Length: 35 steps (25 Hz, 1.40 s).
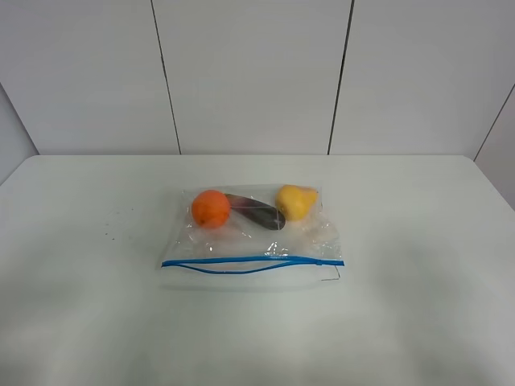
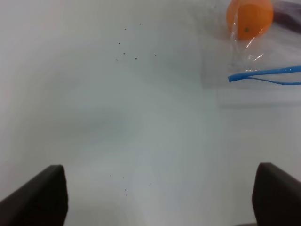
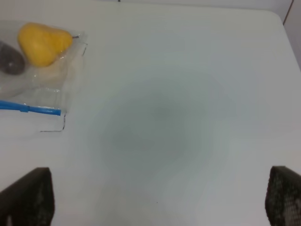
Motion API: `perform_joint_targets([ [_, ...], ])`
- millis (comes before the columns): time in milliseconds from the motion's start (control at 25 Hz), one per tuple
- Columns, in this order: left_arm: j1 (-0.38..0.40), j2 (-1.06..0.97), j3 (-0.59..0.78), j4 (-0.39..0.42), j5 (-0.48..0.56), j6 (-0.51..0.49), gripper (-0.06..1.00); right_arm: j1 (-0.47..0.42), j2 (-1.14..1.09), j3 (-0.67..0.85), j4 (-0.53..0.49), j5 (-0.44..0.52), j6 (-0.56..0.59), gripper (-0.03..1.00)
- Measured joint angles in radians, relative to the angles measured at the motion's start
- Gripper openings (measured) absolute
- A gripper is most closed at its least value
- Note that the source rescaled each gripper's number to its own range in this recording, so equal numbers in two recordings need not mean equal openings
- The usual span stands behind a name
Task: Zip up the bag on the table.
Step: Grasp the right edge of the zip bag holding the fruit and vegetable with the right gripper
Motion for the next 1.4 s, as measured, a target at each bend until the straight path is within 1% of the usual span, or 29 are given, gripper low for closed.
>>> perform_joint_targets([
  [480, 0.000, 0.000, 0.000, 0.000, 0.000, 0.000, 0.81, 0.000, 0.000, 0.000, 0.000, 0.000, -0.001, 1.00],
  [600, 0.000, 0.000, 0.000, 0.000, 0.000, 0.000, 0.81, 0.000, 0.007, -0.019, -0.023, 0.003, -0.009, 1.00],
  [680, 0.000, 0.000, 0.000, 0.000, 0.000, 0.000, 0.81, 0.000, 0.054, -0.052, -0.061, 0.007, -0.007, 1.00],
  [760, 0.000, 0.000, 0.000, 0.000, 0.000, 0.000, 0.81, 0.000, 0.136, -0.086, -0.087, 0.006, 0.024, 1.00],
  [880, 0.000, 0.000, 0.000, 0.000, 0.000, 0.000, 0.81, 0.000, 0.307, -0.121, -0.079, -0.031, 0.075, 1.00],
  [1000, 0.000, 0.000, 0.000, 0.000, 0.000, 0.000, 0.81, 0.000, 0.502, -0.147, -0.014, -0.086, 0.053, 1.00],
  [1120, 0.000, 0.000, 0.000, 0.000, 0.000, 0.000, 0.81, 0.000, 0.710, -0.174, 0.110, -0.130, -0.030, 1.00],
  [1280, 0.000, 0.000, 0.000, 0.000, 0.000, 0.000, 0.81, 0.000, 0.987, -0.195, 0.298, -0.204, -0.217, 1.00],
  [1400, 0.000, 0.000, 0.000, 0.000, 0.000, 0.000, 0.81, 0.000, 1.199, -0.214, 0.460, -0.242, -0.391, 1.00],
])
